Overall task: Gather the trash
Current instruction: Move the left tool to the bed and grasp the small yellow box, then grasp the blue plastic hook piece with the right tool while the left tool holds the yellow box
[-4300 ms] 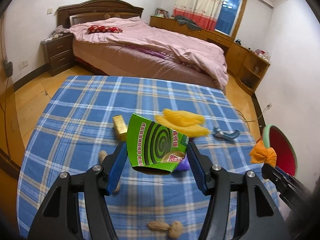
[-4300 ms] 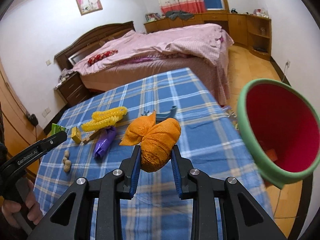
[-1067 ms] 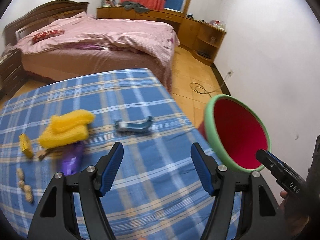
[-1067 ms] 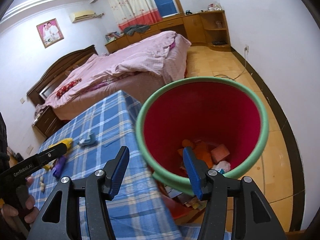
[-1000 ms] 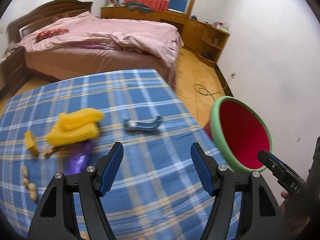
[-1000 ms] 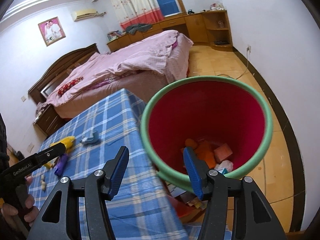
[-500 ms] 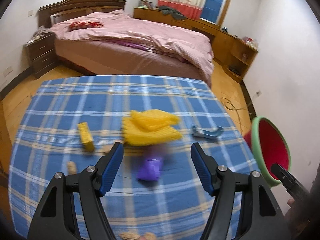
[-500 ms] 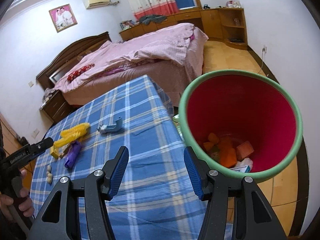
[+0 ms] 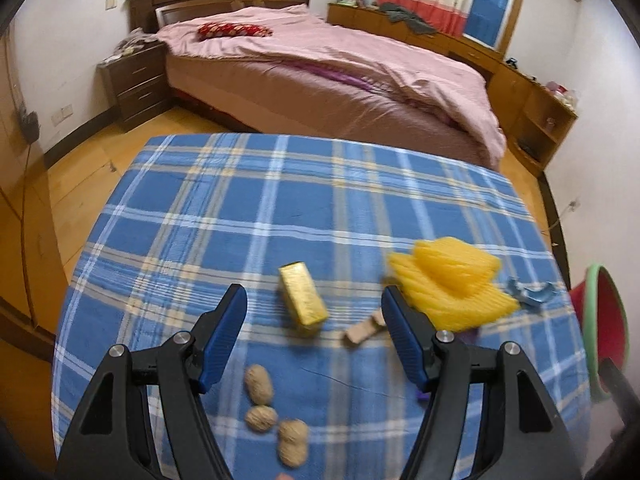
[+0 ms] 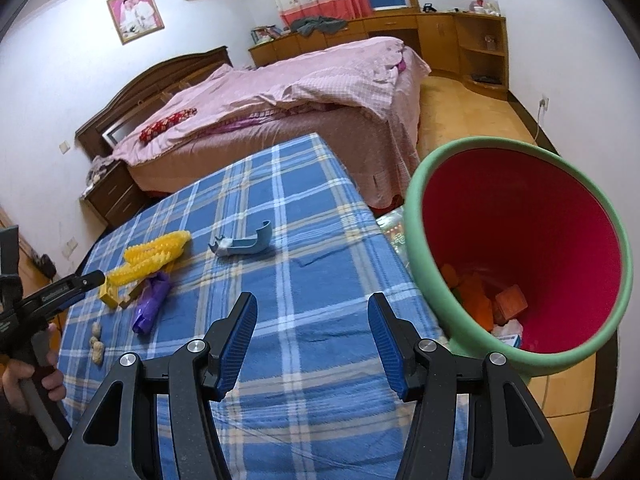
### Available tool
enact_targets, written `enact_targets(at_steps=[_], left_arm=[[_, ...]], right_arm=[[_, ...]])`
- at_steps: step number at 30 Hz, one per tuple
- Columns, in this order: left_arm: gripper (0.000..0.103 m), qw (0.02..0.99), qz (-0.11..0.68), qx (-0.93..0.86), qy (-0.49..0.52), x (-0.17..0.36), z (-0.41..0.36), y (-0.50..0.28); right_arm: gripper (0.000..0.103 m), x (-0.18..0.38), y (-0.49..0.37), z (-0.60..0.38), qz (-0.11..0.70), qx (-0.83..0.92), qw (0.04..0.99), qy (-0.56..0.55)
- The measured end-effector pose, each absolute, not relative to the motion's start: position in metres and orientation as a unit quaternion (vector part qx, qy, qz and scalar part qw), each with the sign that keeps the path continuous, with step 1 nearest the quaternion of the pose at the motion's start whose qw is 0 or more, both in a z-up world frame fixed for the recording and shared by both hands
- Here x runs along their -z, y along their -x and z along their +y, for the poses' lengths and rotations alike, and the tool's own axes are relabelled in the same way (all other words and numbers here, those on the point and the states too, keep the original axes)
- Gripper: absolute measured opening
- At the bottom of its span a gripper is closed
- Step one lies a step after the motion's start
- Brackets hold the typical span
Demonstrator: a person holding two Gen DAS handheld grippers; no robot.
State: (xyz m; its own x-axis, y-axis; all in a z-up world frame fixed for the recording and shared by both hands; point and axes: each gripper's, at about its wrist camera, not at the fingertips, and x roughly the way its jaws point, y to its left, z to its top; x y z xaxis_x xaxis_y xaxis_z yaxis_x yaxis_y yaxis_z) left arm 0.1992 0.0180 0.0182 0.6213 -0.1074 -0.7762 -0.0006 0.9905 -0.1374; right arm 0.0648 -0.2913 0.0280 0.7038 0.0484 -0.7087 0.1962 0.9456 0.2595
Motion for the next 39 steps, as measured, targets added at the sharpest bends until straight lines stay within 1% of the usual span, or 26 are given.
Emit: enact_targets(at_steps=[4, 7, 8, 9, 10, 11, 12, 14, 15, 16, 18, 19, 20, 21, 22, 23, 28, 39], left_arm=[[0.069, 0.892, 0.445, 0.018, 0.078, -0.005, 0.027, -0.207], [0.067, 0.887, 0.453, 0.016, 0.086, 0.003, 0.031, -0.212], [0.063, 0.886, 0.455, 0.017, 0.088, 0.005, 0.032, -0.212], [0.058, 0.886, 0.455, 0.019, 0.090, 0.006, 0.032, -0.213], [0.055, 0.885, 0.456, 0.023, 0.092, 0.007, 0.032, -0.213], [0.049, 0.885, 0.456, 0.024, 0.093, 0.008, 0.032, -0.214], [0.041, 0.884, 0.457, 0.025, 0.093, 0.009, 0.033, -0.214], [0.029, 0.884, 0.456, 0.032, 0.098, 0.012, 0.034, -0.213], [0.025, 0.883, 0.456, 0.035, 0.102, 0.012, 0.034, -0.213], [0.023, 0.885, 0.453, 0.036, 0.103, 0.013, 0.035, -0.213], [0.017, 0.886, 0.450, 0.038, 0.107, 0.012, 0.035, -0.212], [0.016, 0.886, 0.448, 0.041, 0.110, 0.013, 0.036, -0.211], [0.016, 0.887, 0.446, 0.043, 0.113, 0.012, 0.037, -0.210], [0.016, 0.888, 0.443, 0.044, 0.114, 0.012, 0.037, -0.210], [0.016, 0.889, 0.440, 0.044, 0.115, 0.011, 0.038, -0.210], [0.016, 0.891, 0.437, 0.045, 0.114, 0.010, 0.038, -0.209], [0.016, 0.894, 0.431, 0.048, 0.115, 0.009, 0.039, -0.207], [0.016, 0.893, 0.431, 0.050, 0.117, 0.010, 0.039, -0.205]], right_arm=[[0.059, -0.026, -0.074, -0.285, 0.391, 0.039, 0.907, -0.154], [0.060, -0.023, -0.080, -0.281, 0.396, 0.039, 0.905, -0.151], [0.060, -0.022, -0.082, -0.280, 0.398, 0.038, 0.904, -0.151], [0.060, -0.021, -0.085, -0.279, 0.400, 0.037, 0.903, -0.151], [0.060, -0.020, -0.087, -0.277, 0.401, 0.037, 0.903, -0.151], [0.060, -0.019, -0.089, -0.276, 0.403, 0.036, 0.902, -0.152], [0.060, -0.017, -0.092, -0.274, 0.405, 0.035, 0.901, -0.153], [0.060, -0.015, -0.098, -0.271, 0.409, 0.033, 0.899, -0.153], [0.060, -0.014, -0.101, -0.269, 0.411, 0.031, 0.898, -0.153], [0.060, -0.013, -0.104, -0.268, 0.412, 0.029, 0.898, -0.153], [0.060, -0.010, -0.110, -0.265, 0.417, 0.025, 0.895, -0.156], [0.060, -0.008, -0.112, -0.264, 0.419, 0.023, 0.894, -0.158], [0.063, -0.007, -0.115, -0.263, 0.421, 0.022, 0.893, -0.160], [0.070, -0.006, -0.119, -0.261, 0.422, 0.020, 0.892, -0.162], [0.085, -0.004, -0.121, -0.261, 0.422, 0.019, 0.891, -0.164], [0.087, -0.004, -0.124, -0.260, 0.419, 0.016, 0.892, -0.168], [0.087, 0.002, -0.140, -0.254, 0.428, 0.017, 0.888, -0.165], [0.087, 0.009, -0.181, -0.229, 0.432, 0.029, 0.893, -0.123]])
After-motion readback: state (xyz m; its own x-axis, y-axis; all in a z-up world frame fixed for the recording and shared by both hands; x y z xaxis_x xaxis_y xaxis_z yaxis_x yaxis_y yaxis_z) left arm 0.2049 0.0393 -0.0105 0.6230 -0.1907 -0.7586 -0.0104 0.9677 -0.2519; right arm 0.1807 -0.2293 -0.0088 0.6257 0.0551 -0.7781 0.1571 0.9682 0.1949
